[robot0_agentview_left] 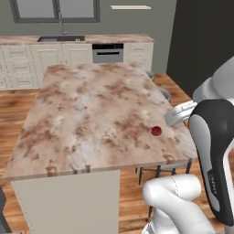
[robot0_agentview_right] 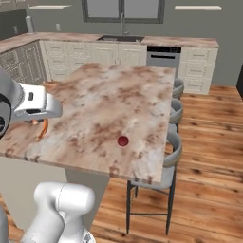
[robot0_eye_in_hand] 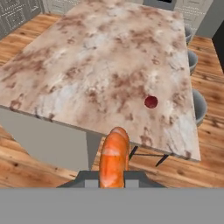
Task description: Open the fridge, remove the pear, onion, and shrimp, and place them on any counter.
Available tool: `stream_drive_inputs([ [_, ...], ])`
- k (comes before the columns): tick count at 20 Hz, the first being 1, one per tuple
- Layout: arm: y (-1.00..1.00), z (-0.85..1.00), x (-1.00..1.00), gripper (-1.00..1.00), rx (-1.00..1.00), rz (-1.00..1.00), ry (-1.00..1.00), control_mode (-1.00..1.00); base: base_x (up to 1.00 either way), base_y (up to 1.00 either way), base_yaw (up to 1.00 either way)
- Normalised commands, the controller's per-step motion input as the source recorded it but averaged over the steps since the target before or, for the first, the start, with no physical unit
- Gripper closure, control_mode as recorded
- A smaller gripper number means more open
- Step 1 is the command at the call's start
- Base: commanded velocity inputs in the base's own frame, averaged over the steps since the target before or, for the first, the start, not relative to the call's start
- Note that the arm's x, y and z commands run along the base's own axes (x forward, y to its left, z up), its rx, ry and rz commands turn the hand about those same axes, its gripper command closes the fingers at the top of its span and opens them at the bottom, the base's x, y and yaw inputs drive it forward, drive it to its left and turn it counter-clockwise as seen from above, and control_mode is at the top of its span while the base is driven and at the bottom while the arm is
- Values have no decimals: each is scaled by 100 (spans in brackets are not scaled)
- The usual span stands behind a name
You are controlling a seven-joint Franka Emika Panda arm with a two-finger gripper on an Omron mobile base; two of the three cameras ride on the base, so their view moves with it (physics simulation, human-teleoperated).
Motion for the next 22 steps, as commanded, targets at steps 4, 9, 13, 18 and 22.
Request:
stream_drive_inputs([
  [4, 0, -3, 15, 100, 0, -2, 4, -100, 21, 0, -2],
  [9, 0, -10, 69, 100, 0, -3, 16, -100, 0, 0, 0],
  [13, 0, -33, 83, 100, 1, 2, 20, -100, 0, 0, 0],
  [18, 0, -80, 73, 100, 0, 6, 4, -100, 0, 0, 0],
  [22, 0, -95, 71, 100, -4, 3, -4, -100, 0, 0, 0],
])
